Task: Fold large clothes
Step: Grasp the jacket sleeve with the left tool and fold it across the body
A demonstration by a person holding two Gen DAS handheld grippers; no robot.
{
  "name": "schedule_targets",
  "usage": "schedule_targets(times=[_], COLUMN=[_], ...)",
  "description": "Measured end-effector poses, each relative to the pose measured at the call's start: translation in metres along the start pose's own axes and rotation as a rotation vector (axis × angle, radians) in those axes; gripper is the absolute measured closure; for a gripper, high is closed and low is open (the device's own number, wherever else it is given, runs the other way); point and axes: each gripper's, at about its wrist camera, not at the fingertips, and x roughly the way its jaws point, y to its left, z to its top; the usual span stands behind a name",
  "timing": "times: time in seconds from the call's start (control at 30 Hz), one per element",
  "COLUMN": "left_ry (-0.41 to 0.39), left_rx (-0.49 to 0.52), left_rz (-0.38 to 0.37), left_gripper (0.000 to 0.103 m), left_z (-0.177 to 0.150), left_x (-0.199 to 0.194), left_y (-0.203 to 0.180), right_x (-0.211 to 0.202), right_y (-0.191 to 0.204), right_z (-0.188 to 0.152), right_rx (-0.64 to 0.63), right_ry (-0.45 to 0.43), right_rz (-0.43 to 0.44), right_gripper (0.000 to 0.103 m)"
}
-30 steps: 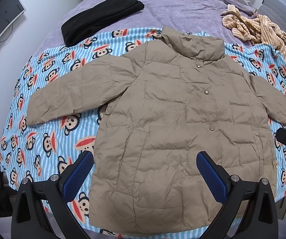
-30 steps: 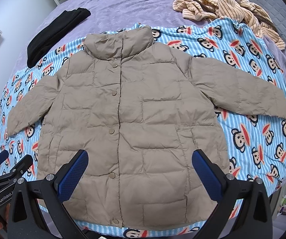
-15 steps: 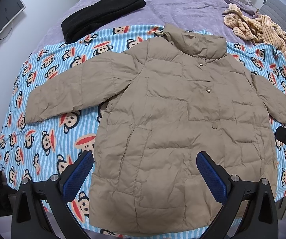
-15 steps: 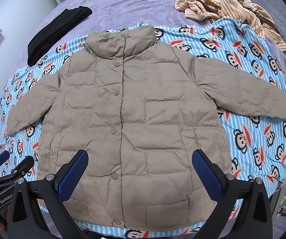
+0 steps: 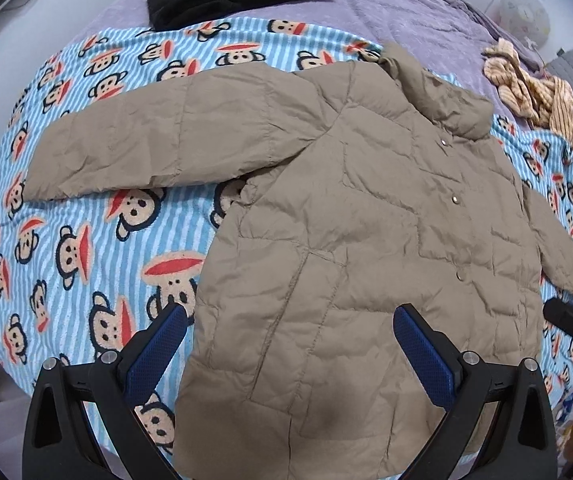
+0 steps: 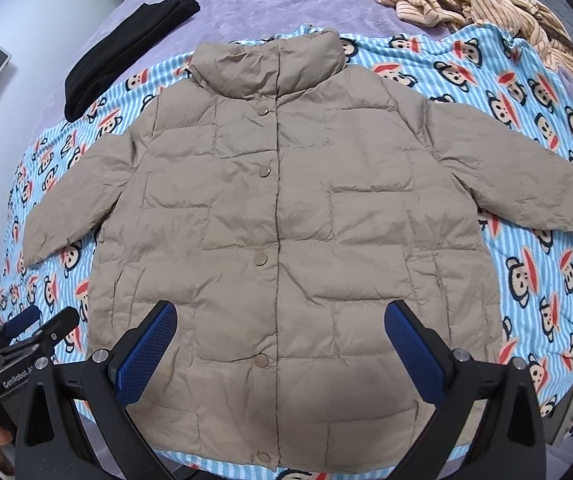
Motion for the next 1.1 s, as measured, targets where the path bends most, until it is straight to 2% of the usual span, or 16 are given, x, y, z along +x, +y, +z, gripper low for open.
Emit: schedule_targets(times=[0.17,0.3,0.37,0.53,0.67,0.8,0.83,0.87,0.9,0.93,0.97,1.0,1.03,1.1], left_ry=[-0.052,-0.106,-0.109,-0.093,-0.144,-0.216,-0.232,-0.240,-0.229,-0.214,-0.206,-0.204,-0.211,-0.248], left_rx=[-0.158,-0.283,-0.341,-0.460,-0.513,-0.541,-0.555,-0.570,-0.577,-0.590,-0.608,-0.633,-0.644,-0.592], left_rz=[-0.084,-0.145,-0.185,-0.272,-0.284,-0.248,-0.231,-0.200,-0.178,-0.176,-0.203,-0.236,-0.235,-0.178], left_gripper=[0.000,0.001,0.004,0.004,0.004,0.004,0.009,0.027,0.051,0.065,0.088,0.092,0.093,0.095], left_z=[0.025,0.046,0.055,0.077,0.099,0.131,0.139,0.147,0.152,0.159,0.162,0.164,0.164,0.166], left_x=[0.028,0.060,0.077,0.125,0.138,0.137,0.137,0.138,0.141,0.145,0.149,0.150,0.148,0.134], left_y=[0.065,0.120,0.142,0.183,0.203,0.223,0.229,0.234,0.239,0.244,0.250,0.255,0.258,0.251], right_x=[0.028,0.061,0.077,0.105,0.116,0.119,0.119,0.121,0.121,0.122,0.124,0.124,0.124,0.128], right_y=[0.033,0.058,0.071,0.087,0.095,0.099,0.101,0.104,0.106,0.110,0.114,0.119,0.125,0.138], right_z=[-0.002,-0.006,-0.006,-0.011,-0.010,-0.003,0.001,0.007,0.011,0.018,0.025,0.030,0.037,0.052], right_rx=[-0.055,-0.112,-0.124,-0.117,-0.095,-0.072,-0.067,-0.064,-0.062,-0.063,-0.065,-0.066,-0.066,-0.059], right_ry=[0.028,0.123,0.137,0.197,0.183,0.155,0.143,0.126,0.112,0.094,0.077,0.060,0.042,0.006], right_rz=[0.072,0.066,0.082,0.123,0.158,0.177,0.185,0.198,0.207,0.214,0.224,0.234,0.243,0.288], right_gripper=[0.000,0.000,0.000,0.000,0.000,0.000,0.000,0.000,0.000,0.000,0.000,0.000,0.000,0.004])
